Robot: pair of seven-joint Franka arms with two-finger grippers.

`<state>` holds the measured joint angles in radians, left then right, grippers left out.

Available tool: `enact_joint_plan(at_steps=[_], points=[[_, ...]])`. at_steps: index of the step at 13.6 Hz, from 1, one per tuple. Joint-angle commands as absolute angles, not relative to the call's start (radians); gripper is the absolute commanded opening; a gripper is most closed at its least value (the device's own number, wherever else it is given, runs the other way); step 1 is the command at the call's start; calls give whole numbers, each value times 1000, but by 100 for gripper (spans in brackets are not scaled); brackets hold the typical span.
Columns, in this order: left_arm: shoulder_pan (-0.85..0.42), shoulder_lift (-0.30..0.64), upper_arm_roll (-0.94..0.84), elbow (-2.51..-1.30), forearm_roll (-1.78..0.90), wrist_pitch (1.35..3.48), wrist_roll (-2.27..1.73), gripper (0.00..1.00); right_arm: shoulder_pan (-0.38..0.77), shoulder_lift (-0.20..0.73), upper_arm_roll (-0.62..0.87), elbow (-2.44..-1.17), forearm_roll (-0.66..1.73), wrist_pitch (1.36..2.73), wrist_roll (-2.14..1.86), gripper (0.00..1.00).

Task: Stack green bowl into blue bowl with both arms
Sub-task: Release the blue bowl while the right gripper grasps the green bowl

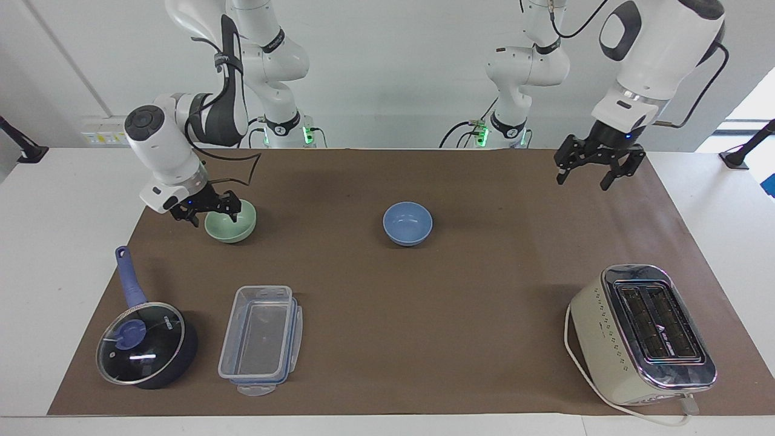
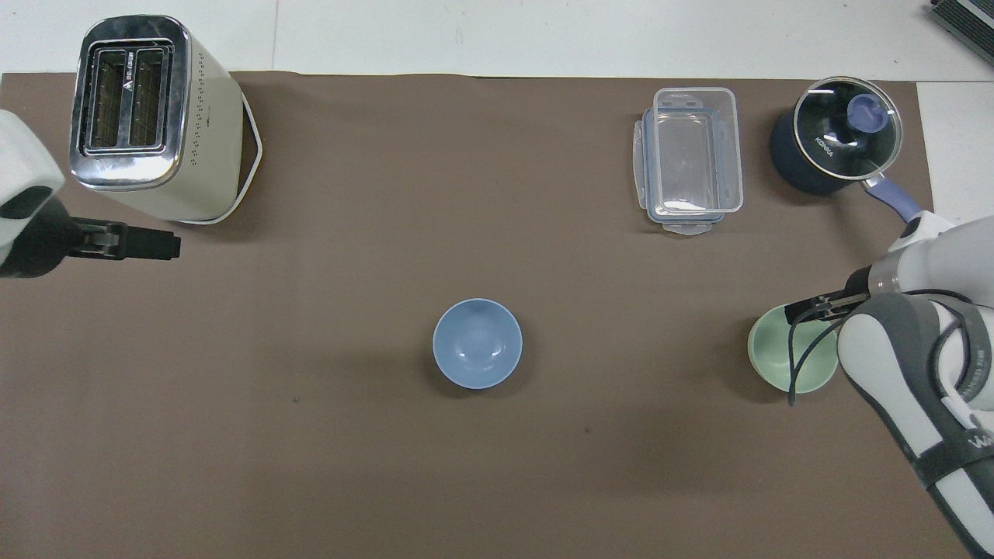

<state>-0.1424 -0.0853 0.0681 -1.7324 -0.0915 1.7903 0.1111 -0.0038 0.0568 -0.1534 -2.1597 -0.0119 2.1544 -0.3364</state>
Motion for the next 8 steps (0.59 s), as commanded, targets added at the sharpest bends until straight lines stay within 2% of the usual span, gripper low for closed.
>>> enact_joint_plan(at_steps=[1, 3, 6, 8], points=[[-89, 1, 55, -1570, -77, 1639, 176, 100, -61, 72, -146, -2207, 0, 2215, -445, 100], [-84, 23, 55, -1530, -78, 1580, 178, 100, -80, 69, -146, -2238, 2, 2217, -504, 100], [-77, 104, 61, -1390, -78, 1473, 179, 100, -94, 58, -146, -2269, 18, 2212, -552, 100], [-80, 89, 55, -1396, -83, 1470, 181, 100, -104, 45, -147, -2292, 18, 2210, -584, 100]])
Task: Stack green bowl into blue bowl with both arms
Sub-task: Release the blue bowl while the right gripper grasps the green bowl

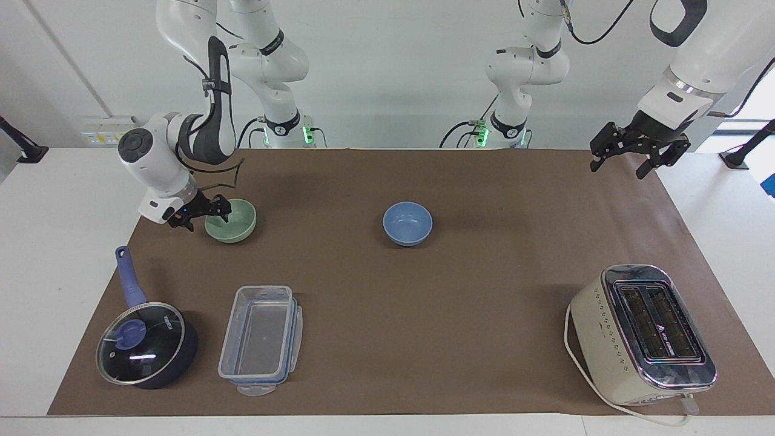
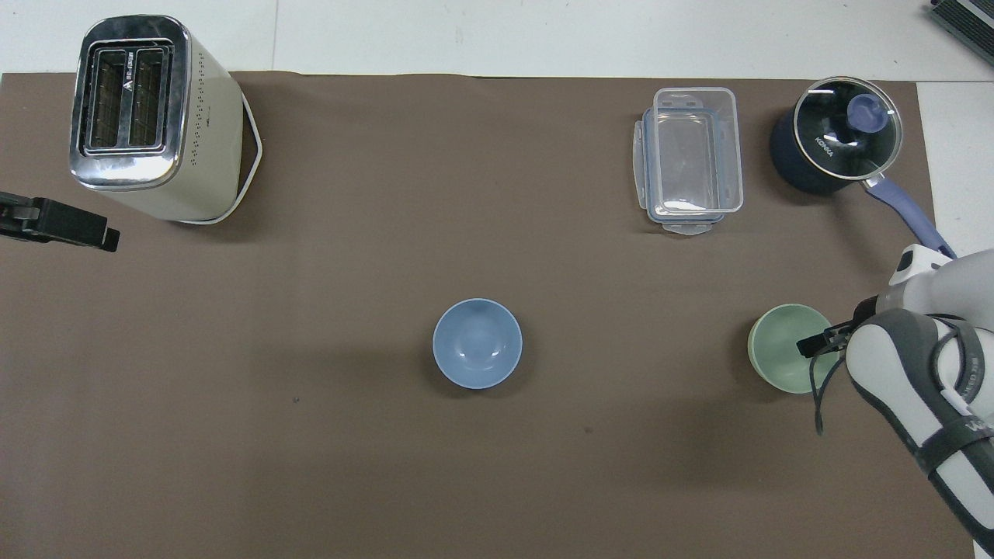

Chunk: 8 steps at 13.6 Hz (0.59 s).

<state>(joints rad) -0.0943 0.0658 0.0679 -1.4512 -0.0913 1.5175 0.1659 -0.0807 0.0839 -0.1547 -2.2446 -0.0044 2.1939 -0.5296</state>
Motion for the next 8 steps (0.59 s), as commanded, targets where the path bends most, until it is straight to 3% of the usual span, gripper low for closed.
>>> enact_joint_plan(at_steps=[1, 3, 4, 8], points=[[-81, 71, 55, -1425, -84, 1467, 181, 100, -106, 43, -147, -2293, 18, 2210, -589, 84], [-90, 20, 54, -1508, -77, 1483, 184, 100, -104, 44, -147, -2293, 18, 2215, -598, 16], [-92, 6, 54, -1525, -77, 1482, 184, 100, -101, 46, -147, -2292, 18, 2217, -589, 0], [-94, 0, 51, -1537, -78, 1482, 183, 100, -95, 60, -146, -2257, 18, 2198, -575, 0]])
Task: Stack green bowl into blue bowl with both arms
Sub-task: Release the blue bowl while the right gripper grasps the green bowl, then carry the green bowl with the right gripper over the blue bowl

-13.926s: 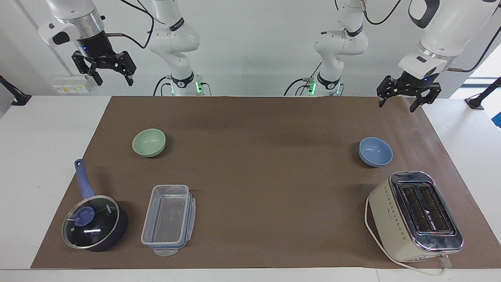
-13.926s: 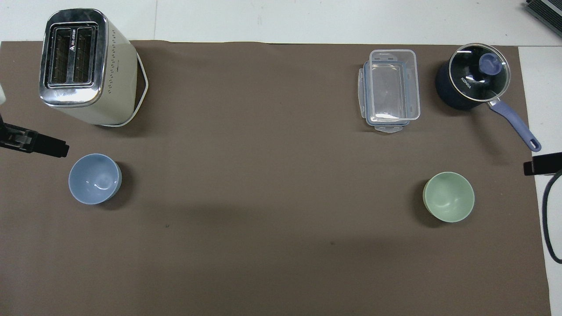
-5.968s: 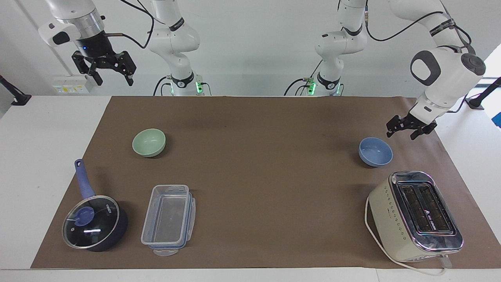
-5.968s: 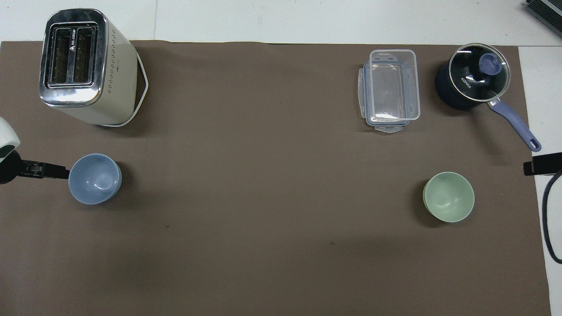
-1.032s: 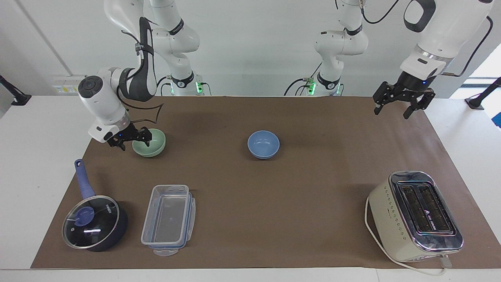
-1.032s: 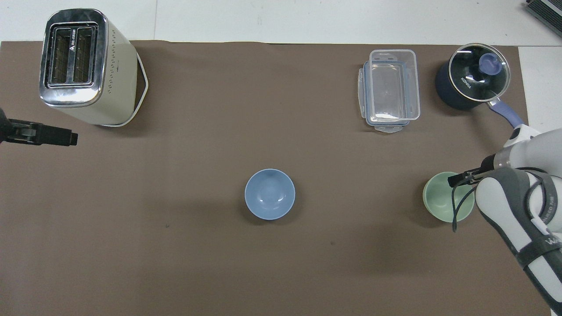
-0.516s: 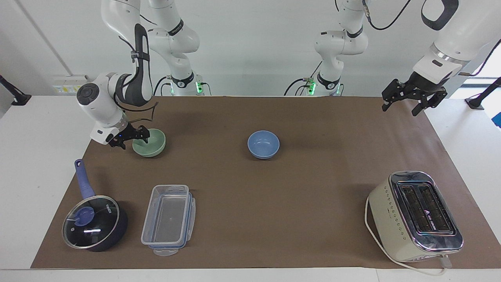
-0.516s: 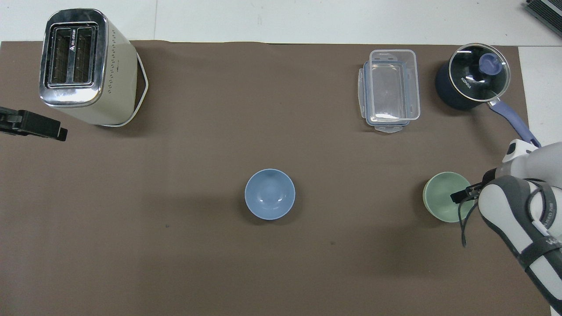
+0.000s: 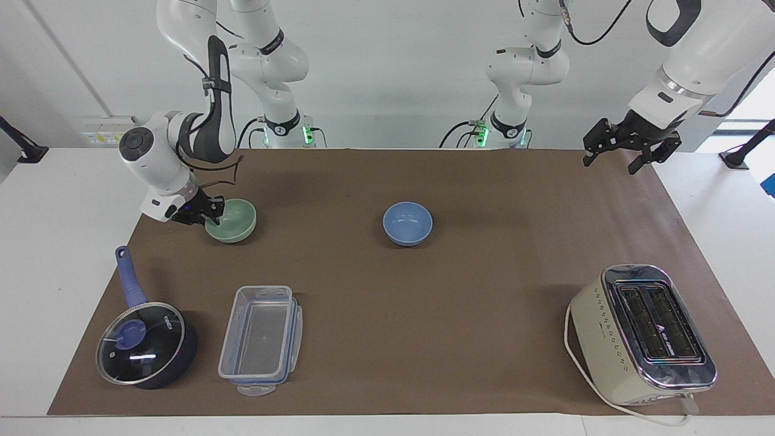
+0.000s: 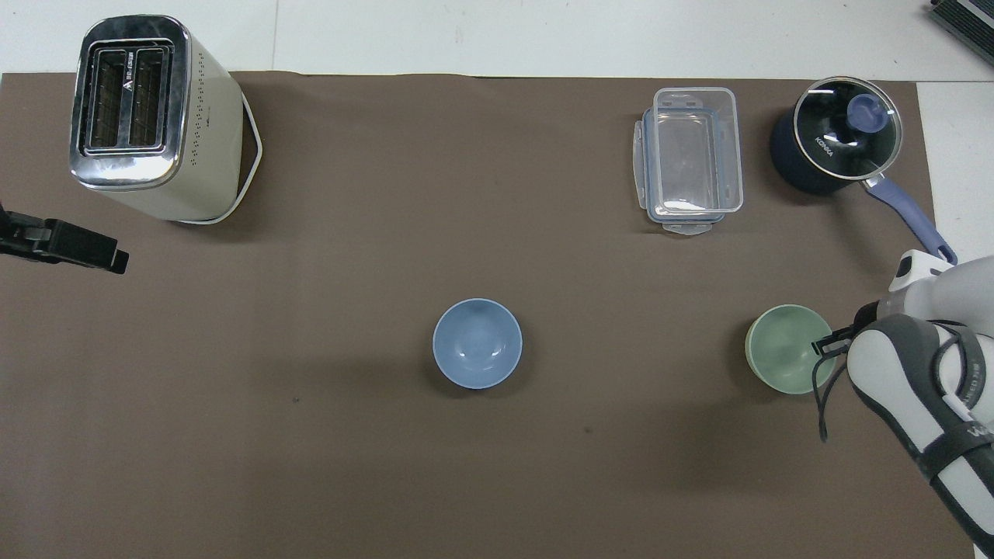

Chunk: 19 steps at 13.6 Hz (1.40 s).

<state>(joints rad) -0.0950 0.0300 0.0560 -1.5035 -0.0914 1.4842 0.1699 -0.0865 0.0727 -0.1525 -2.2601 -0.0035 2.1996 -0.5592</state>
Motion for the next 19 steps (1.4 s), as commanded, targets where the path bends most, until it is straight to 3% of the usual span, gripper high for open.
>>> enact_joint_plan(at_steps=[1, 5, 10, 19], points=[[-94, 0, 49, -1537, -78, 1477, 181, 100, -98, 61, -146, -2243, 21, 2188, -577, 0], [-95, -3, 45, -1540, -78, 1483, 184, 100, -87, 46, -144, -2099, 72, 2012, -577, 0], [-97, -3, 41, -1539, -78, 1470, 181, 100, 29, 51, -144, -1948, 132, 1855, -399, 0], [-95, -15, 43, -1540, -77, 1471, 172, 100, 414, 63, -138, -1918, 156, 1882, 258, 0]])
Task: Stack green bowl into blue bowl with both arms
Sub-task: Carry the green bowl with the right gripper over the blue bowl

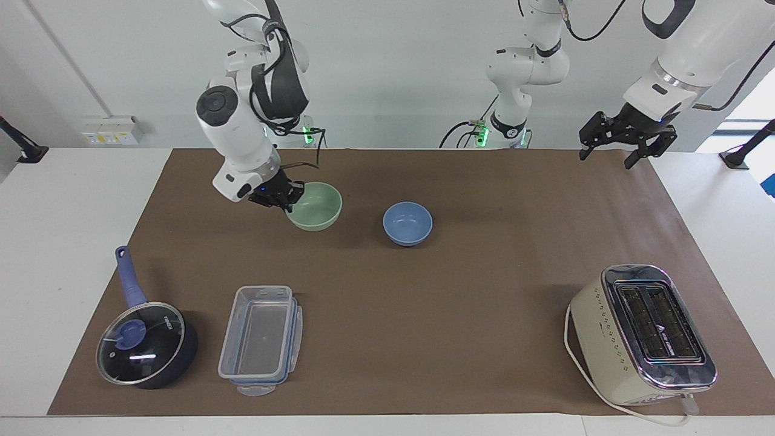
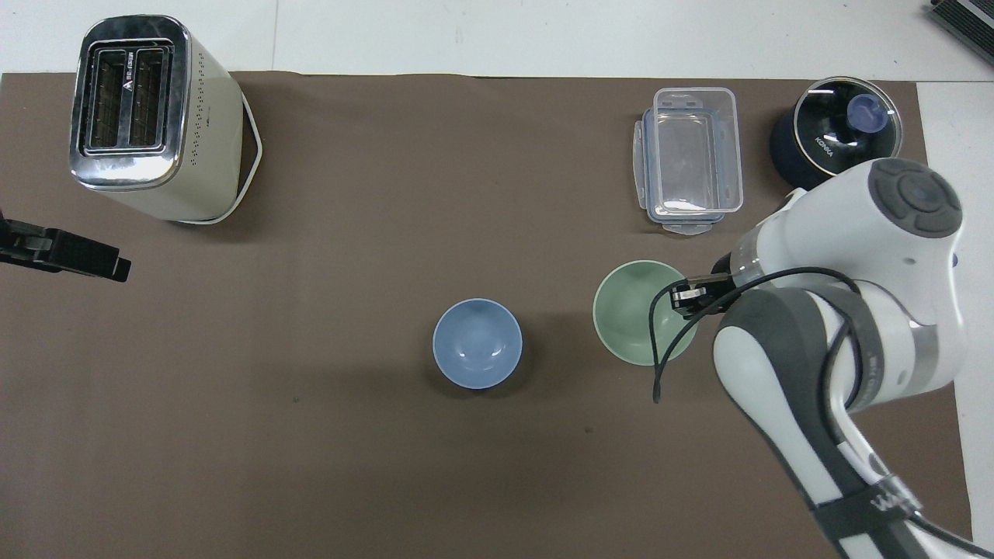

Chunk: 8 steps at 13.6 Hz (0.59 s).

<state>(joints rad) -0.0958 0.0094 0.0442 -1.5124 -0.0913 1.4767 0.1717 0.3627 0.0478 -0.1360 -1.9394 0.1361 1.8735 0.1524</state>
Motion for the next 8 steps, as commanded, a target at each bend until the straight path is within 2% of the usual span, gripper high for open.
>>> enact_joint_plan(at_steps=[1, 4, 8], points=[[-94, -15, 43, -1540, -77, 1471, 172, 100, 458, 67, -137, -1908, 182, 1899, 325, 0], [-94, -15, 43, -1540, -77, 1473, 172, 100, 602, 158, -135, -1846, 235, 1962, 578, 0], [-94, -15, 43, -1540, -77, 1473, 172, 100, 649, 219, -118, -1827, 270, 2025, 640, 0]])
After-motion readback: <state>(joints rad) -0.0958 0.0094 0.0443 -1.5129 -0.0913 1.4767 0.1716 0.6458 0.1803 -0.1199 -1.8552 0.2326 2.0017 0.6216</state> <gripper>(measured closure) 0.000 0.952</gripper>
